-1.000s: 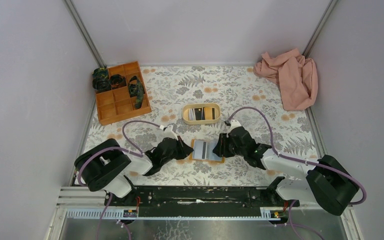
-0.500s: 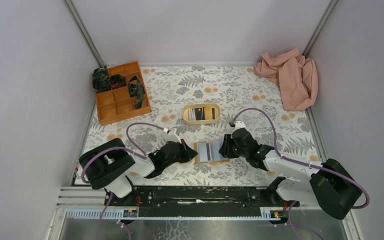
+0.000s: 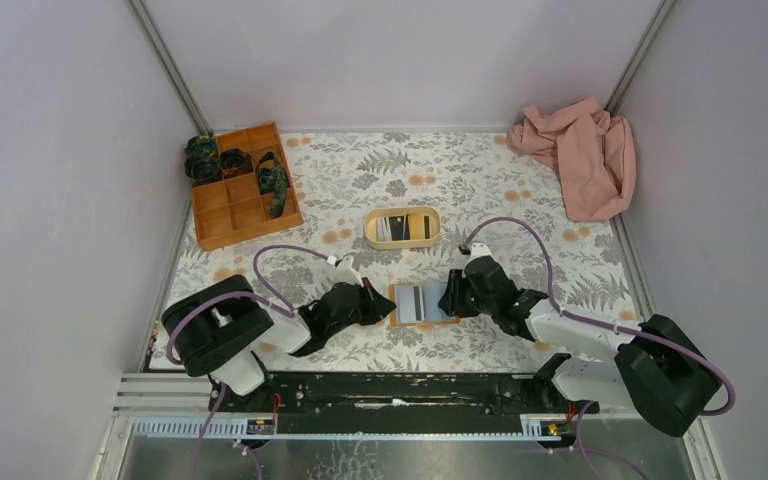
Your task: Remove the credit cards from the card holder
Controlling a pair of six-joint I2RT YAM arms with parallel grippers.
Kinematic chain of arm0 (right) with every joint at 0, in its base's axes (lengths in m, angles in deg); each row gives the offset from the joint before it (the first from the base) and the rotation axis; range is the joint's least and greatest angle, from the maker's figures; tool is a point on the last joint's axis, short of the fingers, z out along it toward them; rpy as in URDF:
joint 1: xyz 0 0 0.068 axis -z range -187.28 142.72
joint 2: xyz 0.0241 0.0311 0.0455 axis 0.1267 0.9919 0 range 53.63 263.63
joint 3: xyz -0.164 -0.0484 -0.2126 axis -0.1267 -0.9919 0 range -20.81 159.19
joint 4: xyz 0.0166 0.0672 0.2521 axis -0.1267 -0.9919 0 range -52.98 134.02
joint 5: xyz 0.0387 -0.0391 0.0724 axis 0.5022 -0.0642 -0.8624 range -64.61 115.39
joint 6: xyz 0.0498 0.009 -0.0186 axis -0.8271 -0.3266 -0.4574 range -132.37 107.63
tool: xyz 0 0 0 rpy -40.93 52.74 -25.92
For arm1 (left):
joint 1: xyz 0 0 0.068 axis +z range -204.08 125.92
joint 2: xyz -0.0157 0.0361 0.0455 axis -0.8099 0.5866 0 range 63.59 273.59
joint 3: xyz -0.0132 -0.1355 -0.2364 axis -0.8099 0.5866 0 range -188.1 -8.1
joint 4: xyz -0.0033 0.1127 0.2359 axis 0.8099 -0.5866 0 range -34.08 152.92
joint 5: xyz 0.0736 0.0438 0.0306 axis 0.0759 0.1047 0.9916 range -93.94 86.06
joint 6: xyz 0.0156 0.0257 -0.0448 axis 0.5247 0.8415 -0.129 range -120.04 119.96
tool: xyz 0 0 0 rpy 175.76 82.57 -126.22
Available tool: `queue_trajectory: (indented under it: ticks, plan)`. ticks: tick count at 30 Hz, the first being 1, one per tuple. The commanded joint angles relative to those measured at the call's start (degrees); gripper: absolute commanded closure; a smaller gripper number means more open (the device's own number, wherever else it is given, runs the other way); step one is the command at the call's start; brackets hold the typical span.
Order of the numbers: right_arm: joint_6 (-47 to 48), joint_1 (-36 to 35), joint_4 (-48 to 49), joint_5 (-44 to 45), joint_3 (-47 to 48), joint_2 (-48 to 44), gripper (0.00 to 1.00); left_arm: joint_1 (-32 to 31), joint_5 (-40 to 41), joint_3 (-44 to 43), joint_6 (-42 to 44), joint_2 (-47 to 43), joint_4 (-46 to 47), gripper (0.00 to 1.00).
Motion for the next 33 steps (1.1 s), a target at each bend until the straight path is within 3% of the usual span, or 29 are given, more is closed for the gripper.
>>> queue_trajectory:
  ticks: [1,13,24,33]
  plan:
    - [0.5,0.3,4.0,-5.3,0.6,0.9,0.63,-0.3,1.5,-0.3,0.6,2.7,-0.3,1.00]
    - [1.4,0.3,6.7,-11.6,4.0,2.4,0.63,-0.3,0.4,-1.0,0.4,6.2,2.1,1.00]
    - [3.0,0.4,1.6,-6.4,6.6,-0.2,0.63,-0.3,0.2,-1.2,0.4,7.0,2.3,1.00]
    - [2.6,4.2,-3.0,-3.0,3.0,-5.3,0.65,-0.3,0.3,-0.5,0.3,6.4,2.3,1.00]
